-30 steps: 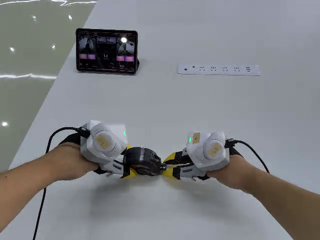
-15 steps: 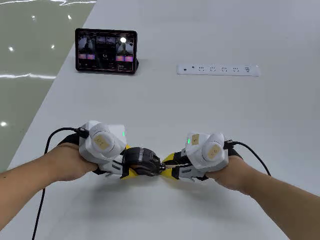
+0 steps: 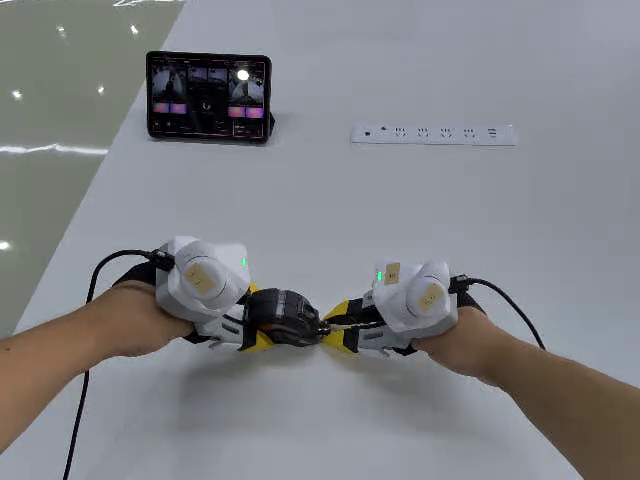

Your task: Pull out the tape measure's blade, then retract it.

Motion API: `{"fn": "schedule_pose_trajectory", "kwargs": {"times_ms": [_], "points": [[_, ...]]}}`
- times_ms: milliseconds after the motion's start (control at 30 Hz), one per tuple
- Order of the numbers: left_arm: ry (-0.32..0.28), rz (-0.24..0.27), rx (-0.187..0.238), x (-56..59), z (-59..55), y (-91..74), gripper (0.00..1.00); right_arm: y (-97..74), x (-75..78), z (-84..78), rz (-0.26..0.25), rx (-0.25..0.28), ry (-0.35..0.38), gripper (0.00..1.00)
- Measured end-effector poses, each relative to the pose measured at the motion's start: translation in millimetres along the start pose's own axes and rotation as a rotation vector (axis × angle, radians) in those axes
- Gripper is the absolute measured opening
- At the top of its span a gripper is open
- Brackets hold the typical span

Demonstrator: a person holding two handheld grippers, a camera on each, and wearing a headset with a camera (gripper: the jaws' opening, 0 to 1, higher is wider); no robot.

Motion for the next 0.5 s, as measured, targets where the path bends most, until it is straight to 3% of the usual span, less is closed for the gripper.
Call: {"fn": "schedule_pose_trajectory", "kwargs": {"times_ms": [500], "points": [[0.0,0.0,0.001,0.2,0.3,0.4,0.28,-8.6,1.3,-7.4,-0.002,-0.012,0.002,0.09]]}}
Point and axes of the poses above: the centre of the closed fingertips' face, and the gripper's own axes: y roughly forward along the fingers, x roughly to its right, z roughly out of its top, the point moved 1 cm from there along -y, roughly backward along the fingers, and after that the axes turned 9 degrees about -x, right-handed, at the moved point
